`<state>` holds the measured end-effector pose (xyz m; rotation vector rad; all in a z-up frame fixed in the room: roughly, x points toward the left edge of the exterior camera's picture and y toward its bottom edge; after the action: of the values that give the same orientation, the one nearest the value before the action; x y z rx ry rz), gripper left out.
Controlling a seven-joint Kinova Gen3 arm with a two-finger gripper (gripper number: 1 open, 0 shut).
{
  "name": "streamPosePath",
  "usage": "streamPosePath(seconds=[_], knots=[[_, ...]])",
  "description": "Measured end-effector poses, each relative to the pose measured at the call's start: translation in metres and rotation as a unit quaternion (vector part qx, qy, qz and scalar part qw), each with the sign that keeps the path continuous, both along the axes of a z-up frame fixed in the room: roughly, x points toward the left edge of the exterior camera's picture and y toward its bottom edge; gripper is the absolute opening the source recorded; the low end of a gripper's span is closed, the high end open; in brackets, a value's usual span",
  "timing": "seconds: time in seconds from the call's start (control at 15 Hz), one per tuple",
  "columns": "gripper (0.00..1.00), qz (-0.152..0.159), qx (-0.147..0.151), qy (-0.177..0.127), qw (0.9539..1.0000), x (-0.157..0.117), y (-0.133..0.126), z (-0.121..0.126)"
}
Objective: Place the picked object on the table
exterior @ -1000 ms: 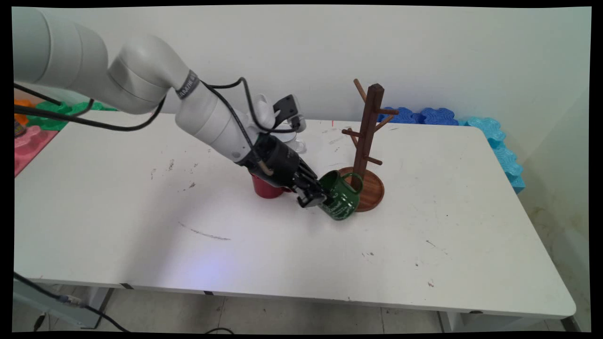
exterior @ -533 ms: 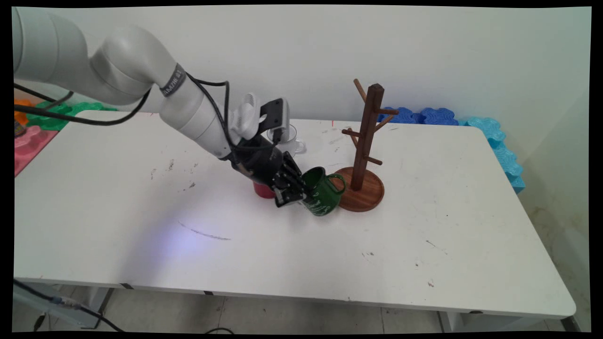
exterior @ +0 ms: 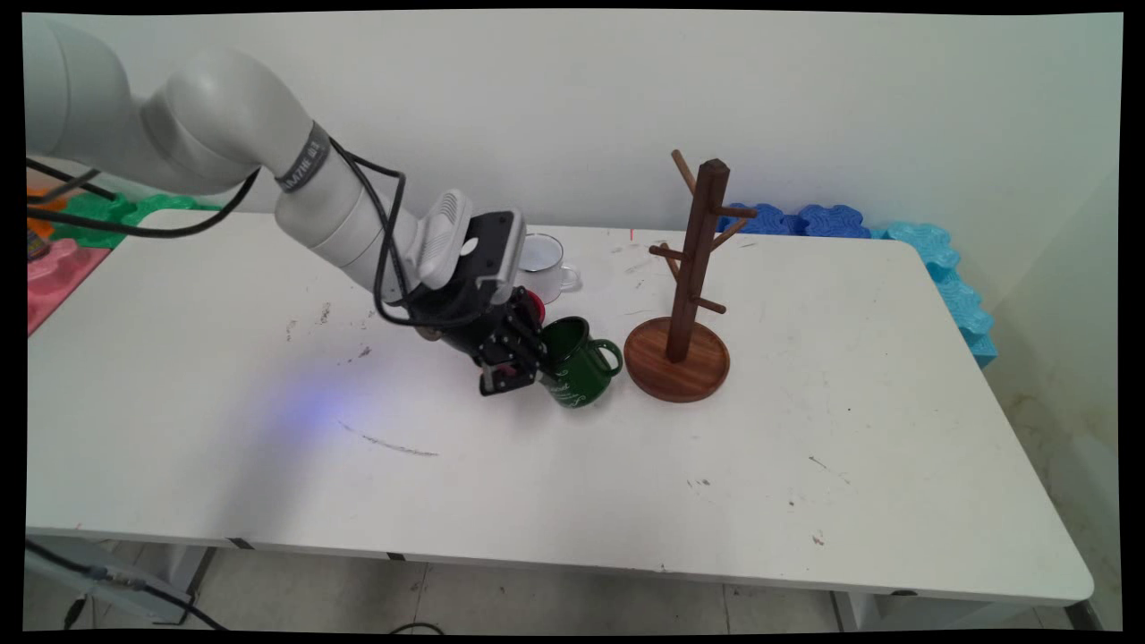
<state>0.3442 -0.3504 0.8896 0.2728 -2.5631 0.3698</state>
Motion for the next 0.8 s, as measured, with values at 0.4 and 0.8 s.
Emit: streamPosePath(seconds=[0.4,0.8], knots=[[0.00,-0.049,-0.025,-0.039,0.9977,0.009,0.010,-0.006],[0.00,-0.080,-0.041,-0.069,0.9935,0.016,0.018,-0.013]])
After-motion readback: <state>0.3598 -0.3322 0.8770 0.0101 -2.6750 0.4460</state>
